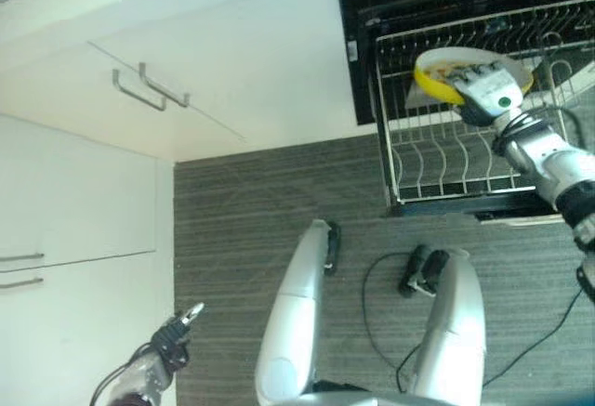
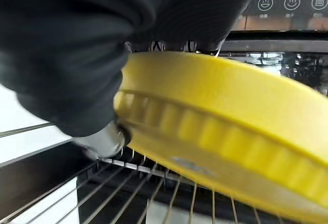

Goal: Place the dishes in the dishwasher.

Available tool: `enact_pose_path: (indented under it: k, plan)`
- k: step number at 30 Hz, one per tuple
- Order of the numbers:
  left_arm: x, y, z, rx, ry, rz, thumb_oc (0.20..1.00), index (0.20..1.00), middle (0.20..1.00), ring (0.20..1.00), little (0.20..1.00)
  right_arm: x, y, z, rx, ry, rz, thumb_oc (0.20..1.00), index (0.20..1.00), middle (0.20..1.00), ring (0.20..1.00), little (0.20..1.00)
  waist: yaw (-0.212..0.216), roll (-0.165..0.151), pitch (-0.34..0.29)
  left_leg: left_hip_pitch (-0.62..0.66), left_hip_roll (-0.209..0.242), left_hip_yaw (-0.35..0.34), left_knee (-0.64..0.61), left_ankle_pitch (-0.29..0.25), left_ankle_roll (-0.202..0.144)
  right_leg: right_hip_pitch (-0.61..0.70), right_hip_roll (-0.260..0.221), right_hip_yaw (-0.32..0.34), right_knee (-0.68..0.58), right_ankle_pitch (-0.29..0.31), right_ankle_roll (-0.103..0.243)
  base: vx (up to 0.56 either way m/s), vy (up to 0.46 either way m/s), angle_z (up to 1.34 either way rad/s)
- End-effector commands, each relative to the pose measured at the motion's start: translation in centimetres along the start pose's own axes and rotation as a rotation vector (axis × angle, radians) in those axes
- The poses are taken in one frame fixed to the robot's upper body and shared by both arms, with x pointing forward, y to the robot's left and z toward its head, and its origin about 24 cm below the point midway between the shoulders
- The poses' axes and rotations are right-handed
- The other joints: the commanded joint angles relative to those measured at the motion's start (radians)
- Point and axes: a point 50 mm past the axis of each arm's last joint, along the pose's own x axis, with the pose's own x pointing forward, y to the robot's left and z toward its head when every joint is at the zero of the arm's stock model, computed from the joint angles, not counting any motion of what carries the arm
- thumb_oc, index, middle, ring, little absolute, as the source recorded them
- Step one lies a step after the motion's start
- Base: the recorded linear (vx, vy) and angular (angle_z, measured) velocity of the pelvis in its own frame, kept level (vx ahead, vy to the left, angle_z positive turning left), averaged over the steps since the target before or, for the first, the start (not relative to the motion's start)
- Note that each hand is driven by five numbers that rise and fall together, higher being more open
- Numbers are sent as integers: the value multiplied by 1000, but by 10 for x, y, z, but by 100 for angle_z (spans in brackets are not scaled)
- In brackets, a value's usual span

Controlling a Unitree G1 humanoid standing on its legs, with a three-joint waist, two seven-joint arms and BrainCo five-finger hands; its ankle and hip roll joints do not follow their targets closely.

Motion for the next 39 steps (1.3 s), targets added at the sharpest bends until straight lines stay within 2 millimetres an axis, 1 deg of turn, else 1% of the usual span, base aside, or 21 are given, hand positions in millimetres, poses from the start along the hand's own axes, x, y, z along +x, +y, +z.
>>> enact_pose_path:
  k: [1, 4, 8, 13, 14, 15, 16, 17, 18, 19, 20, 21, 22, 23, 26, 31, 32, 33, 35, 36, 39]
  plan:
    - [-9, 31, -2, 72, 36, 72, 1000, 1000, 1000, 1000, 1000, -12, 27, -3, 109, 73, 225, 1000, 1000, 1000, 1000, 1000, 29, -19, 23, 72, 44, -49, -59, -29, -13, 66, -43, 51, -93, 45, 73, 0, 0, 0]
    - [-9, 32, 3, 85, 29, 77, 1000, 1000, 1000, 1000, 1000, -16, 38, -1, 181, 101, 322, 1000, 1000, 1000, 1000, 1000, 35, -21, 25, 75, 41, -50, -60, -29, -14, 70, -43, 48, -95, 45, 70, 6, -10, 1]
    - [-10, 34, 11, 109, 21, 81, 1000, 1000, 1000, 1000, 1000, -27, 55, -4, 314, 199, 452, 1000, 1000, 1000, 1000, 1000, 39, -21, 31, 75, 39, -50, -60, -28, -14, 69, -47, 45, -97, 51, 68, 4, -12, 2]
    - [-10, 32, 14, 119, 20, 76, 1000, 1000, 1000, 1000, 1000, -27, 56, -2, 398, 231, 469, 1000, 1000, 1000, 1000, 1000, 40, -21, 32, 78, 39, -48, -62, -25, -14, 72, -49, 42, -99, 55, 68, 0, 0, 0]
    - [-10, 31, 15, 118, 22, 74, 1000, 1000, 1000, 1000, 1000, -27, 55, -5, 486, 286, 472, 1000, 1000, 1000, 1000, 1000, 38, -21, 34, 82, 40, -47, -64, -25, -14, 75, -48, 41, -100, 55, 68, 0, 0, 0]
    - [-10, 31, 15, 118, 22, 74, 1000, 1000, 1000, 1000, 1000, -27, 55, -5, 503, 295, 473, 1000, 1000, 1000, 1000, 1000, 38, -21, 34, 83, 40, -46, -64, -25, -14, 76, -48, 41, -100, 55, 68, -2, 56, 0]
    - [-11, 28, 7, 114, 31, 70, 1000, 1000, 1000, 1000, 1000, -29, 53, -13, 678, 416, 482, 1000, 1000, 1000, 1000, 1000, 29, -21, 37, 93, 45, -44, -72, -21, -17, 83, -44, 44, -107, 58, 67, 8, 71, 0]
    - [-12, 28, 3, 113, 38, 71, 1000, 1000, 1000, 1000, 1000, -32, 53, -16, 795, 478, 465, 1000, 1000, 1000, 1000, 1000, 26, -19, 40, 99, 47, -41, -80, -18, -16, 89, -43, 43, -112, 60, 66, 10, 81, -1]
    - [-13, 28, -1, 109, 46, 77, 1000, 1000, 1000, 1000, 1000, -28, 43, -16, 1008, 516, 363, 1000, 1000, 1000, 1000, 1000, 21, -22, 43, 106, 51, -39, -89, -12, -16, 95, -40, 44, -118, 66, 66, 17, 54, -1]
    - [-16, 31, -13, 94, 56, 85, 1000, 1000, 1000, 1000, 1000, -21, 25, -13, 1244, 502, 246, 1000, 1000, 1000, 1000, 1000, 10, -28, 45, 118, 58, -37, -102, -7, -19, 106, -32, 47, -131, 69, 63, 23, 57, -2]
    - [-19, 31, -25, 83, 63, 85, 1000, 1000, 1000, 1000, 1000, -21, 17, -5, 1394, 470, 167, 1000, 1000, 1000, 1000, 1000, 0, -33, 46, 130, 63, -33, -117, -4, -19, 115, -24, 51, -140, 71, 64, 43, 84, -4]
    - [-22, 31, -36, 69, 69, 88, 1000, 1000, 1000, 1000, 1000, -26, 9, 4, 1467, 410, 104, 1000, 1000, 1000, 1000, 1000, -16, -41, 47, 142, 70, -27, -131, -2, -19, 126, -15, 55, -149, 71, 66, 39, 78, -10]
    - [-23, 31, -39, 63, 71, 88, 1000, 1000, 1000, 1000, 1000, -28, 6, 6, 1481, 387, 87, 1000, 1000, 1000, 1000, 1000, -21, -44, 48, 145, 72, -25, -135, -1, -19, 128, -12, 56, -152, 72, 65, 40, 83, -18]
    - [-25, 28, -48, 26, 75, 89, 1000, 1000, 1000, 1000, 1000, -35, -8, 10, 1559, 332, -21, 1000, 1000, 1000, 1000, 1000, -39, -52, 54, 155, 80, -21, -144, 1, -18, 134, -5, 60, -156, 73, 67, 30, 67, -23]
    - [-29, 24, -67, -23, 102, 97, 1000, 1000, 1000, 1000, 1000, -49, -32, 18, 1737, 271, -243, 1000, 1000, 1000, 1000, 1000, -73, -62, 61, 179, 94, -8, -154, -5, -18, 152, 12, 69, -164, 71, 71, 48, 93, -19]
    - [-28, -1, -83, -60, 96, 66, 1000, 1000, 1000, 1000, 1000, -67, -72, 30, 1994, 101, -480, 1000, 1000, 1000, 1000, 1000, -111, -74, 66, 209, 114, 8, -192, 0, -17, 173, 31, 80, -196, 78, 74, 23, 102, -24]
    - [-28, -4, -84, -65, 96, 64, 1000, 1000, 1000, 1000, 1000, -71, -74, 31, 2016, 95, -497, 1000, 1000, 1000, 1000, 1000, -116, -77, 66, 210, 117, 11, -197, 2, -20, 174, 33, 82, -200, 80, 75, -3, 70, -19]
    - [-28, -8, -85, -71, 96, 63, 1000, 1000, 1000, 1000, 1000, -79, -80, 27, 2066, 95, -566, 1000, 1000, 1000, 1000, 1000, -128, -81, 68, 213, 120, 16, -207, 6, -20, 176, 39, 86, -213, 86, 74, -20, 60, -10]
    - [-28, -9, -86, -78, 98, 65, 1000, 1000, 1000, 1000, 1000, -86, -82, 24, 2048, 101, -621, 1000, 1000, 1000, 1000, 1000, -134, -83, 68, 214, 122, 19, -216, 9, -22, 177, 42, 88, -221, 89, 74, -20, 42, -6]
    - [-28, -12, -89, -85, 98, 70, 1000, 1000, 1000, 1000, 1000, -97, -89, 17, 1991, 112, -764, 1000, 1000, 1000, 1000, 1000, -143, -89, 68, 219, 125, 22, -228, 11, -22, 184, 48, 90, -237, 93, 74, -15, 26, -4]
    - [-28, -18, -92, -95, 92, 83, 1000, 1000, 1000, 1000, 1000, -122, -101, 6, 1873, 128, -1005, 1000, 1000, 1000, 1000, 1000, -159, -99, 70, 226, 132, 24, -244, 11, -23, 191, 58, 94, -257, 99, 77, -11, 10, -16]
